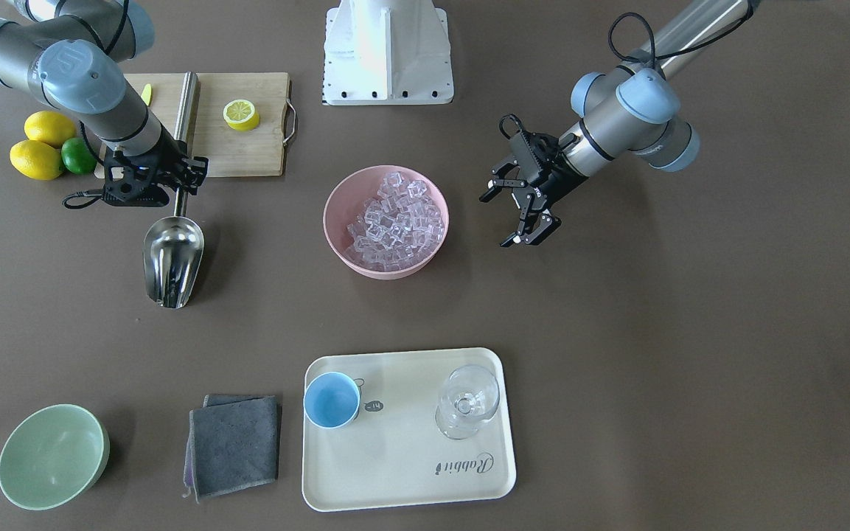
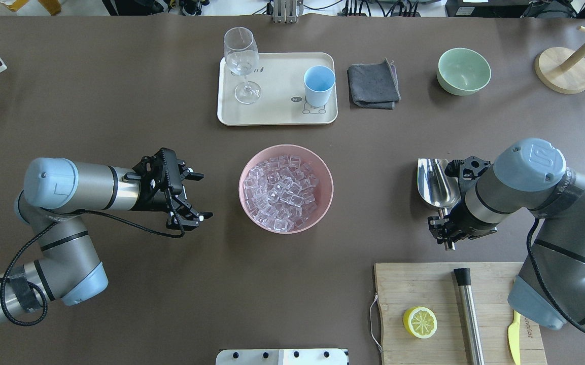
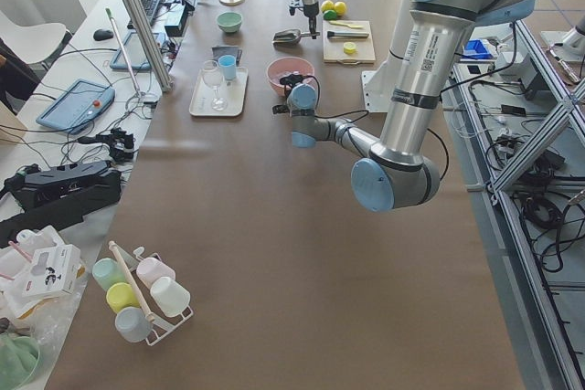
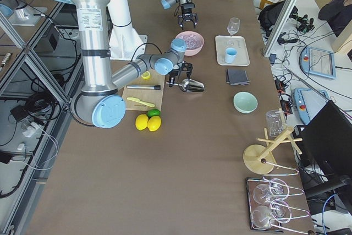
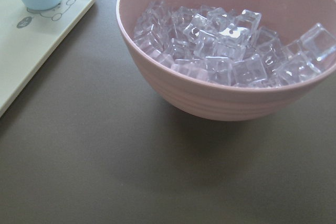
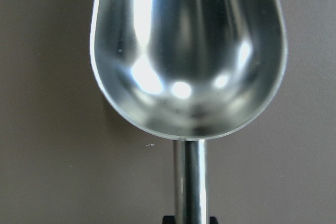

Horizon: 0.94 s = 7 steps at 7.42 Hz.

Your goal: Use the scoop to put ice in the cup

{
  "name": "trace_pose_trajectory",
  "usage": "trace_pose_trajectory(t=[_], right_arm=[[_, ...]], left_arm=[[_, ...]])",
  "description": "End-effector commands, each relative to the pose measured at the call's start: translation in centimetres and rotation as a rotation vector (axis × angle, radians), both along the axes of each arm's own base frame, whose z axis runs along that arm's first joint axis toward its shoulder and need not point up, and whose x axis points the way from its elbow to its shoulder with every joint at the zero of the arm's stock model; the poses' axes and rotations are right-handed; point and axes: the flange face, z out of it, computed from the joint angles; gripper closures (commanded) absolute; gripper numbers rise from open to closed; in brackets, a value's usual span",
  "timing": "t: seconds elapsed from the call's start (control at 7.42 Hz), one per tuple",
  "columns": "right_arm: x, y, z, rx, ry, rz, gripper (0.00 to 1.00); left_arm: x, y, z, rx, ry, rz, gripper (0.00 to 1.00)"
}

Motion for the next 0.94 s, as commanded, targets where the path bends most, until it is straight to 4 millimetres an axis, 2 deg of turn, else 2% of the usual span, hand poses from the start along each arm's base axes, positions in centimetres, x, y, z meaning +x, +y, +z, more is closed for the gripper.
trace_pose_trajectory(t=[0.0, 0.27, 0.4, 0.67, 0.81], right_arm=[[0.8, 0.2, -1.5, 0.023, -0.023, -0.003, 1.00], [4.1, -0.3, -3.9, 0.055, -0.033, 0.031, 1.00], [6.5, -1.2, -5.1, 0.150, -0.040, -0.019, 1.00], [9.3, -3.4, -4.8, 0.297, -0.019, -0.111, 1.00], [11.4, -5.1, -4.3, 0.422, -0.002, -0.191, 1.00]], left_arm=[[0.3, 0.1, 0.2, 0.020, 0.029, -0.008, 0.02], [0.8, 0.8, 0.0, 0.020, 0.034, 0.021, 0.02], [1.4, 1.4, -0.1, 0.018, 0.037, 0.047, 0.02], [1.5, 1.6, 0.2, 0.005, 0.028, 0.092, 0.02], [1.4, 1.5, 0.3, 0.005, 0.026, 0.091, 0.02]])
